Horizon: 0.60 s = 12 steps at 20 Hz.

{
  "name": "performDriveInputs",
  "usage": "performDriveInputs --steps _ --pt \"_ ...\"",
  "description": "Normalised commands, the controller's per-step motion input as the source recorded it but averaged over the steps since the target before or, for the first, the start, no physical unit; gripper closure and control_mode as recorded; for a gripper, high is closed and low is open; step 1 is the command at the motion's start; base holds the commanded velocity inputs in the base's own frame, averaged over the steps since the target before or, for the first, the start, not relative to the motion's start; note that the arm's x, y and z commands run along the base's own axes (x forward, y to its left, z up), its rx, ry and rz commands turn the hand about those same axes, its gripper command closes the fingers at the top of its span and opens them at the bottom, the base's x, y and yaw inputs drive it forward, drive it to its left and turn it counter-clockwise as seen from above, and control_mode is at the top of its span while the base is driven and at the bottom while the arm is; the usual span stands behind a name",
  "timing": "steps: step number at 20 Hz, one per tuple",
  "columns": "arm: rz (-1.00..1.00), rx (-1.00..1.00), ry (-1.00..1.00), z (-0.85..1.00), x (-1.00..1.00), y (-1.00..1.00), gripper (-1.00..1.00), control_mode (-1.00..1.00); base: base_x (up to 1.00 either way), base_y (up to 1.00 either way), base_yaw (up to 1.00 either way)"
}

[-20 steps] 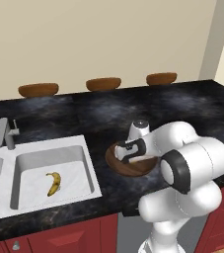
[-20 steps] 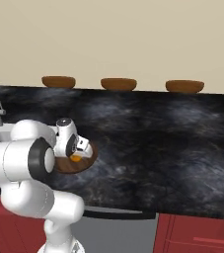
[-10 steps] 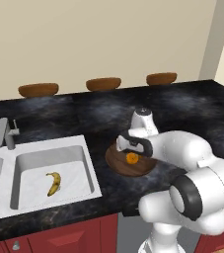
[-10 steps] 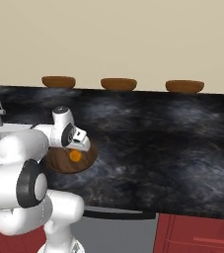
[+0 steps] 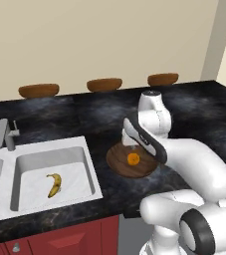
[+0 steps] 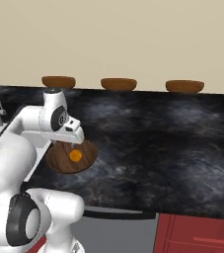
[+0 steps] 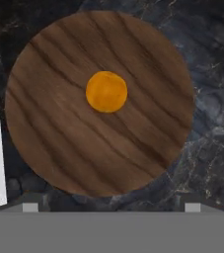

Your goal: Pick the oranges from the cabinet and place them in one bowl. Pick the banana from the sink and place it in the other bowl.

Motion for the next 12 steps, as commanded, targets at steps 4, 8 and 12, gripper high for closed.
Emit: performDriveInputs --steps 4,8,12 --pt "0.04 0.00 0.00 0.83 -0.66 0.00 -1.00 -1.00 0.00 0.00 0.00" --pt "0.05 0.00 -0.12 0.85 -0.55 0.02 -1.00 -1.00 0.00 0.00 0.00" --pt "0.00 0.00 -0.22 0.71 -0.63 0.02 -1.00 -1.00 0.00 0.00 0.00"
